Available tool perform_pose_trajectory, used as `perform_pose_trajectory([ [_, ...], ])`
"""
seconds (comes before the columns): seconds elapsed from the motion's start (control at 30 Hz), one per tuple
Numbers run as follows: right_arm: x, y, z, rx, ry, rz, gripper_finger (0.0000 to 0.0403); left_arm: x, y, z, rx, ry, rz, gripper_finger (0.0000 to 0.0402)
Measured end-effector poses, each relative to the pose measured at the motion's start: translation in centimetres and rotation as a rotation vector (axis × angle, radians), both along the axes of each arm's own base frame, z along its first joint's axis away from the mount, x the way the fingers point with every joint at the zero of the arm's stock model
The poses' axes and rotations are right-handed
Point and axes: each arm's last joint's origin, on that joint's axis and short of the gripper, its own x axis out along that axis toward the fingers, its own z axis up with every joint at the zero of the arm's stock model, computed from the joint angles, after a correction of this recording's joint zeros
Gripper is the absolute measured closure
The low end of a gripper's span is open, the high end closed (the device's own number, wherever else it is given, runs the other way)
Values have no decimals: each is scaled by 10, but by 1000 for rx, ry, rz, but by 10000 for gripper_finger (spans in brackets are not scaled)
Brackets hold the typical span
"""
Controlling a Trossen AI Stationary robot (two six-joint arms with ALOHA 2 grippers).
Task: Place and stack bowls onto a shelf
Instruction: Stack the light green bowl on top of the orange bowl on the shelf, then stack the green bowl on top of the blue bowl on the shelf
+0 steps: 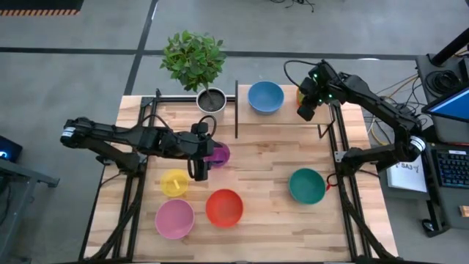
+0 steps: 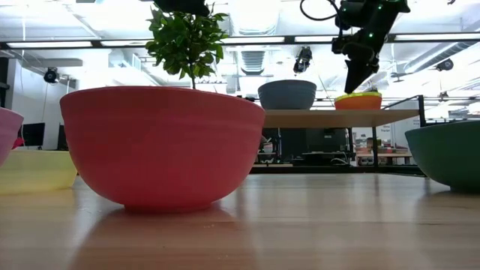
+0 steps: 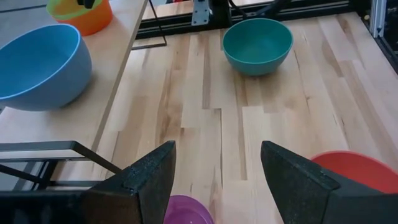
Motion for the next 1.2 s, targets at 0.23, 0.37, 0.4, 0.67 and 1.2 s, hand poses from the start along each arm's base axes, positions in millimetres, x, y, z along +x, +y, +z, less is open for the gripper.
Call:
perform_pose_trajectory([
  [0.23,-7,8,12,-16,-68,-24,267,0,0,0,-21,-8,13,183],
  [0.37,-14,23,19,51,-219,46,274,3,-1,-7,-54,10,38,183],
  [0.4,-15,28,20,63,-270,68,278,5,-1,-10,-61,19,46,183],
  [0.67,-26,72,7,60,-503,211,315,19,-3,-33,-95,126,88,183],
  [1.2,-30,122,-23,118,-659,370,349,48,-8,-87,-135,345,98,183],
])
